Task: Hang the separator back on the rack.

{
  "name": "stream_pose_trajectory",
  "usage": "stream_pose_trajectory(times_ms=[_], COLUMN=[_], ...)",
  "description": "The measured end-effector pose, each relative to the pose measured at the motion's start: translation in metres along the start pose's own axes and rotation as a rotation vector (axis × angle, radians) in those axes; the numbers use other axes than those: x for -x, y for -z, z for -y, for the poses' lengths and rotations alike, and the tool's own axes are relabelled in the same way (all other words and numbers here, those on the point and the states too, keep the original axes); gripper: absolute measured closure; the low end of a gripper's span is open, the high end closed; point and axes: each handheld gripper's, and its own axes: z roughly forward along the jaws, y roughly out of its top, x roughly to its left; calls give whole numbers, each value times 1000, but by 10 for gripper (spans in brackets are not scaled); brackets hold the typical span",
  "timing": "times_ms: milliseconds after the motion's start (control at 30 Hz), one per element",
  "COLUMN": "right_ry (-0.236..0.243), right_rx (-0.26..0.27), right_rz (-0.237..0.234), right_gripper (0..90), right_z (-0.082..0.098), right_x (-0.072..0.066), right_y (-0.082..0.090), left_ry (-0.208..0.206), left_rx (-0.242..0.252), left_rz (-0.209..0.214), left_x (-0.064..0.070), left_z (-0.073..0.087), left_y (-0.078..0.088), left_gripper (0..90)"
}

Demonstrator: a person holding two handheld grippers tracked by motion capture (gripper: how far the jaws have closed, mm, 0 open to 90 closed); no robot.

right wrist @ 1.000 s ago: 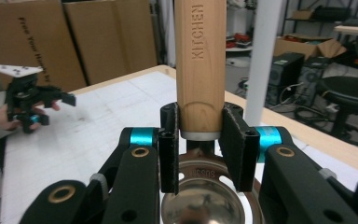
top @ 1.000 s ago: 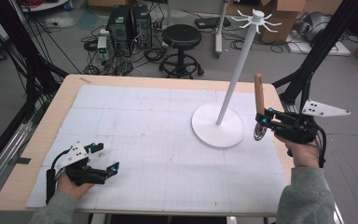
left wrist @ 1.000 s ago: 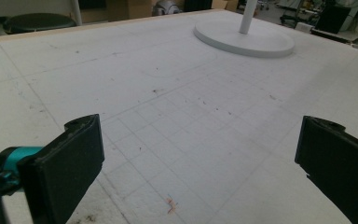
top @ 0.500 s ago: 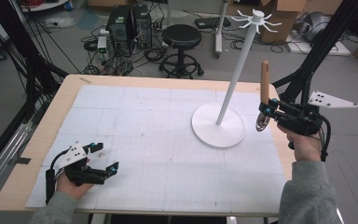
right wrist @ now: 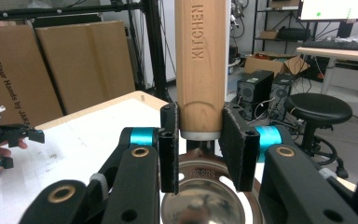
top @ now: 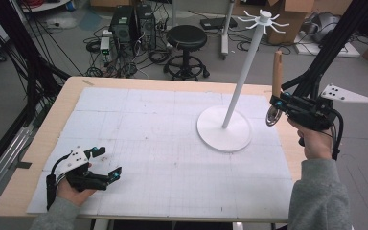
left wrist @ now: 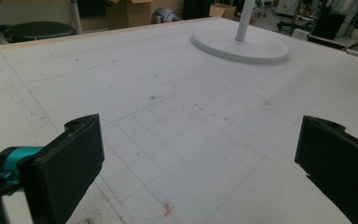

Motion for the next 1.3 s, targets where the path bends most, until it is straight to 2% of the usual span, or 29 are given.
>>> stream_pose_trajectory(times_ms=[400,567,833,1067,1300], right_ry=[12,23,17,19,17], right_rx=[37,52,73,85,89], right_rz=[22,26,25,45,36], right_gripper=[700,701,700,700,700], right_z=[-16,-23,-29,-34,-36], right_x=[0,-3,-4,-3,-3], right_y=[-1,-1,0,-1,-3], left_ry=[14,3,-1,5,3], left_rx=[-13,-3,-5,-5,-11], left_rz=[-2,6,0,-4,-4], left_x=[-1,3,2,2,2], left_z=[3,1,2,2,3], left_y=[3,4,4,5,6], left_gripper=[17,18,18,18,18])
